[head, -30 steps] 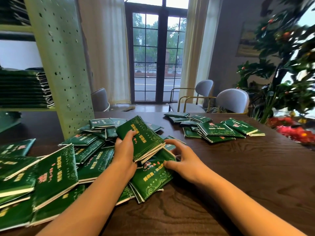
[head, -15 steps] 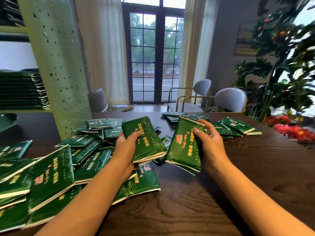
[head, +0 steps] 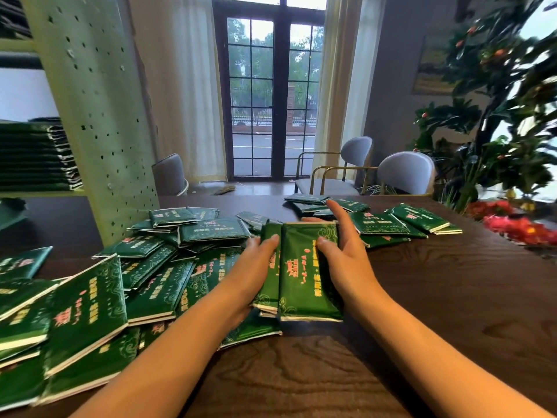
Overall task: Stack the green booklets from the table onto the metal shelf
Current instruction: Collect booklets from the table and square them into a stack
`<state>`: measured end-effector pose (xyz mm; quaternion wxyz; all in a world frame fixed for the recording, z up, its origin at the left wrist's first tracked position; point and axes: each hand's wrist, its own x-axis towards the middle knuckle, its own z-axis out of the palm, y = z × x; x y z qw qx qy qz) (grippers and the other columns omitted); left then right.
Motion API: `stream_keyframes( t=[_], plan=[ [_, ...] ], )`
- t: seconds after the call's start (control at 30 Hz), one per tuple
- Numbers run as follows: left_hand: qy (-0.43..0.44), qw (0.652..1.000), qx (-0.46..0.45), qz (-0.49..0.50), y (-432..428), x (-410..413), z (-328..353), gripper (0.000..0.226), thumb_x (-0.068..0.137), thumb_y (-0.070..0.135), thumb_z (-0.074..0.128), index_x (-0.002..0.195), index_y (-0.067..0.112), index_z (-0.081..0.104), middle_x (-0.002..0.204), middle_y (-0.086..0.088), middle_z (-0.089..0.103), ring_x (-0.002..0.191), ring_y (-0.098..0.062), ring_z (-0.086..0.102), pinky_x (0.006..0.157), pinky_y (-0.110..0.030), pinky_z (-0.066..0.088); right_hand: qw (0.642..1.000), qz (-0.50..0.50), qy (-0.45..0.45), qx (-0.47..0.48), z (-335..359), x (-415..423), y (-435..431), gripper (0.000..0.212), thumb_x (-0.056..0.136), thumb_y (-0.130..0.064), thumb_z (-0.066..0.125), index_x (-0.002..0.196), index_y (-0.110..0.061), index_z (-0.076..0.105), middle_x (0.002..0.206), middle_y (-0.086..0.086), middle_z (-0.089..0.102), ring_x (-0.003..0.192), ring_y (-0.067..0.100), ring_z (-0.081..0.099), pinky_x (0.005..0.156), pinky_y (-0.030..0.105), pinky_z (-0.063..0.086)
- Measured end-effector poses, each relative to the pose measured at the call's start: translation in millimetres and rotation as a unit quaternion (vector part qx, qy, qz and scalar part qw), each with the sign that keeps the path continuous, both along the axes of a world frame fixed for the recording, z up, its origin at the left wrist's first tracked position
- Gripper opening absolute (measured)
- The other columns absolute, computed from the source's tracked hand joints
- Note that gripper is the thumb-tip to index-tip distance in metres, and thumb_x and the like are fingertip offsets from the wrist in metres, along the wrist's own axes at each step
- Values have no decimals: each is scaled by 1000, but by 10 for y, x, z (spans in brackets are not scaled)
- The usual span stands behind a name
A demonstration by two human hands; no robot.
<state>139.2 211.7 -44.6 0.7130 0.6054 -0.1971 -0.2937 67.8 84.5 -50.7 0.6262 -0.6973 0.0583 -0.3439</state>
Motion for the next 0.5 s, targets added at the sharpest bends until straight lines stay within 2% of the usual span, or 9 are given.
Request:
stream_keyframes(
  t=[0.03,0.13,0.3,0.33,0.43,0.5],
  plan=[
    [7,1000,-10,-8,-11,-25,4,27,99,31,46,116,11,49,89,-10,69,65,-18,69,56,-30,57,1000,21,-11,11,-14,3,19,58,95,8,40,137,-31,34,117,-15,59,86,-4,65,69,15,52],
    [-23,999,-5,-23,-49,-56,-37,29,93,30,57,116,13,51,95,-9,73,76,-19,72,67,-34,59,998,54,-32,27,-64,28,59,58,97,5,38,139,-34,30,128,-16,56,104,12,64,82,27,55],
    [-111,994,12,2,-69,-54,-82,25,90,20,63,113,19,54,105,-7,72,93,-23,70,85,-43,56,997,59,-42,10,-119,82,54,54,99,-2,37,130,-45,32,134,-27,44,122,10,53,96,31,48],
    [-116,993,8,13,-73,-45,-82,24,90,18,63,113,19,55,104,-7,72,91,-22,70,83,-41,57,997,59,-40,13,-129,113,36,51,100,-4,36,131,-44,31,136,-25,42,123,7,50,98,30,46],
    [-94,993,-27,63,-55,12,-42,18,92,15,59,110,14,56,97,-7,71,76,-17,69,65,-28,58,997,46,-38,37,-128,183,-52,39,102,-11,33,133,-35,30,136,-13,42,126,5,44,108,27,35],
    [-47,993,-61,95,-16,67,0,12,94,15,55,106,14,56,92,-8,70,72,-19,67,60,-28,57,1000,11,17,-21,-139,183,-134,31,103,-13,31,129,-27,40,131,-6,47,127,10,43,104,20,30]
  ],
)
